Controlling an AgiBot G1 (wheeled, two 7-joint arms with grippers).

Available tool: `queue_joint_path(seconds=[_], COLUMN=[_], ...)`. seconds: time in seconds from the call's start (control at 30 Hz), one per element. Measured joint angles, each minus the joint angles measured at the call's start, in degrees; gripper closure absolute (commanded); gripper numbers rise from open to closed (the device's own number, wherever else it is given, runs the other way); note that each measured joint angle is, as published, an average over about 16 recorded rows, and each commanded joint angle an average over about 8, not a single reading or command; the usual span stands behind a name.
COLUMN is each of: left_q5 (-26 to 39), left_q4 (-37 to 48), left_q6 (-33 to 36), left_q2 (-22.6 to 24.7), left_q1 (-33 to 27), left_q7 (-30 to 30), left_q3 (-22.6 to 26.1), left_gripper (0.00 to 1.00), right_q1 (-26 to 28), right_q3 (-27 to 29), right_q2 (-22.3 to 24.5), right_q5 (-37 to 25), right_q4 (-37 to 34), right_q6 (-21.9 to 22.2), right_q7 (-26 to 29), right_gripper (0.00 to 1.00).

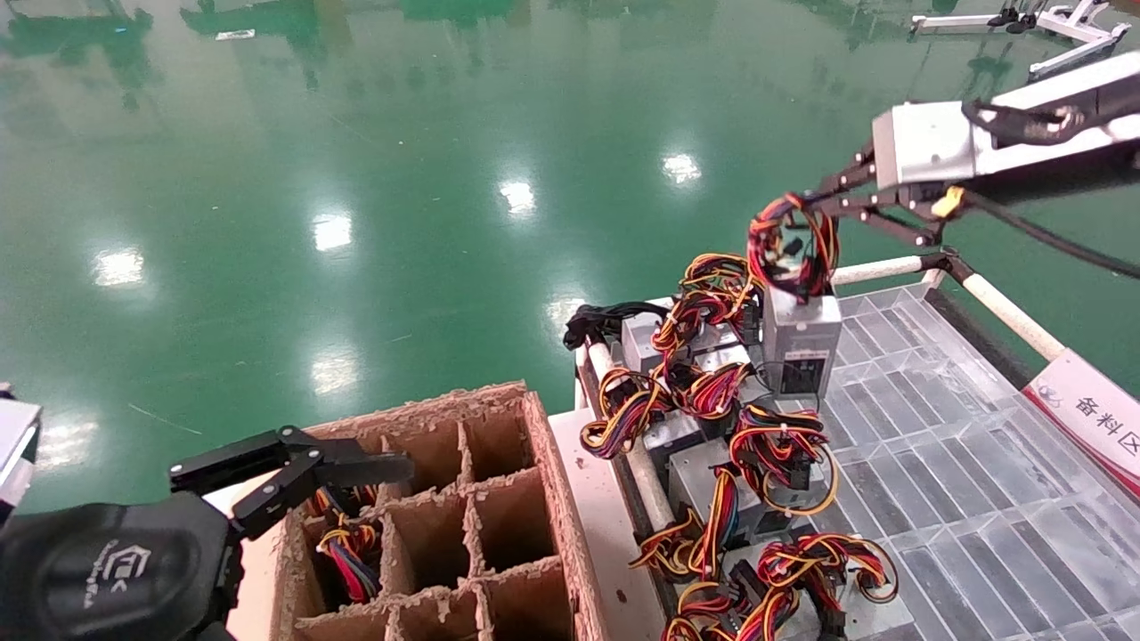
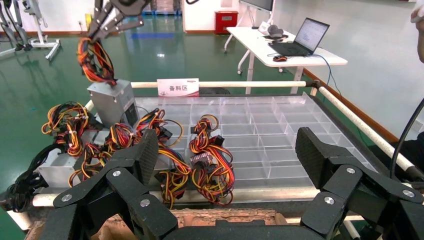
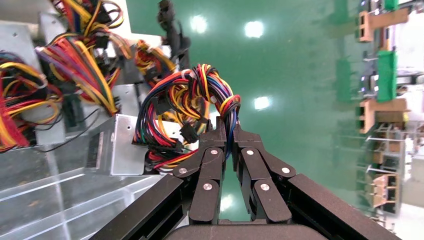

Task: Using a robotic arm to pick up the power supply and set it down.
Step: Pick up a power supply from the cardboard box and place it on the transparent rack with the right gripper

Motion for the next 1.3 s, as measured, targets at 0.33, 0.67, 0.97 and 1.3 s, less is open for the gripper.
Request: queue_joint_path(seconds=[0.33, 0.67, 0.97, 1.3], left_q5=[0.0, 0.0, -0.1, -0.1], left_q4=[0.0, 0.0, 0.0, 0.0], left_q6=[0.0, 0.0, 0.0, -0.1], left_q2=[0.0, 0.0, 0.0, -0.1], left_q1=[0.0, 0.0, 0.0, 0.0], left_q7=[0.0, 0.0, 0.0, 0.1], left_q3=[0.0, 0.1, 0.1, 0.1], left_gripper=[0.00, 0.00, 0.00, 0.00], right_q1=[-3.0, -7.2, -11.1, -14.2], right_q3=[0.4, 1.7, 3.2, 4.3], right_q2=[-0.5, -1.5, -2.1, -1.0], right_q5=[0.6, 2.5, 4.7, 6.3], right_q4=[-3.1, -5.2, -6.6, -7.2], right_q6=[0.7, 4.2, 10.9, 14.1], right_q7=[-1.7, -3.0, -3.5, -3.3], right_gripper=[1.00, 1.00, 1.00, 1.00])
